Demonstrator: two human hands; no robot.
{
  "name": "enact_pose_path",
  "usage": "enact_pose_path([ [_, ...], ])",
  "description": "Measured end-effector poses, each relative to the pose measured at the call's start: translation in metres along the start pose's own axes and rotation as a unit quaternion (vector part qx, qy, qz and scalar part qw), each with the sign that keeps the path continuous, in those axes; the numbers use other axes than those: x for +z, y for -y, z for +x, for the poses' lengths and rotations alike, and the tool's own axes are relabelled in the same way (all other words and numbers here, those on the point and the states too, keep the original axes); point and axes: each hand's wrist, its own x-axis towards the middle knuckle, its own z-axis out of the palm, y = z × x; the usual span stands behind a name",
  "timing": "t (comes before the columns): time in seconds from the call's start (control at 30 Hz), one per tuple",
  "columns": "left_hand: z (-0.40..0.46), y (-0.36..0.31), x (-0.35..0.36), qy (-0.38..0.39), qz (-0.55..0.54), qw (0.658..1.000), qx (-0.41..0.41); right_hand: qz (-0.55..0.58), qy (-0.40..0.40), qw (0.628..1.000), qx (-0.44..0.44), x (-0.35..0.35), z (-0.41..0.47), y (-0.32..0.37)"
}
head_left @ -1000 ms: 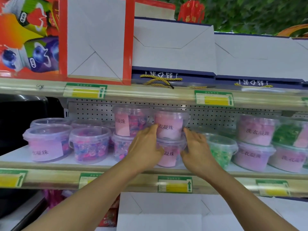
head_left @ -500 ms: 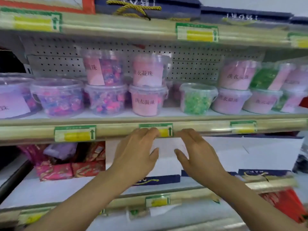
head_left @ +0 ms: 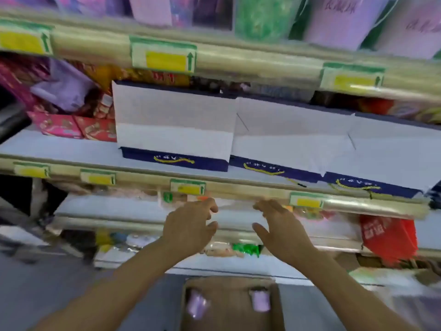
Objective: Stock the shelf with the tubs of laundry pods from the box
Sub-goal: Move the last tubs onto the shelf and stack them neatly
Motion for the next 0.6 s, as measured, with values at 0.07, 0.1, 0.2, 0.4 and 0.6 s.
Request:
enact_pose_path([
  [0.07, -0.012, -0.005, 0.040, 0.028, -0.008, 0.999, -0.044, 0.012, 0.051, 0.999, 0.002, 0.023, -0.014, -0.034],
  [0.1, -0.019, -0.007, 0.060, 0.043, -0.010, 0.997, -0.068, 0.009, 0.076, 0.997, 0.003, 0.034, -0.022, -0.049],
  [0.2, -0.040, -0.011, 0.113, 0.087, -0.037, 0.986, -0.134, 0.021, 0.136, 0.990, 0.018, 0.067, -0.046, -0.093],
  [0.4, -0.077, 0.002, 0.198, 0.163, -0.088, 0.950, -0.252, 0.040, 0.219, 0.971, 0.082, 0.139, -0.076, -0.153],
  [0.6, -0.081, 0.050, 0.298, 0.187, -0.106, 0.922, -0.322, 0.073, 0.216, 0.963, 0.142, 0.232, -0.091, -0.210],
])
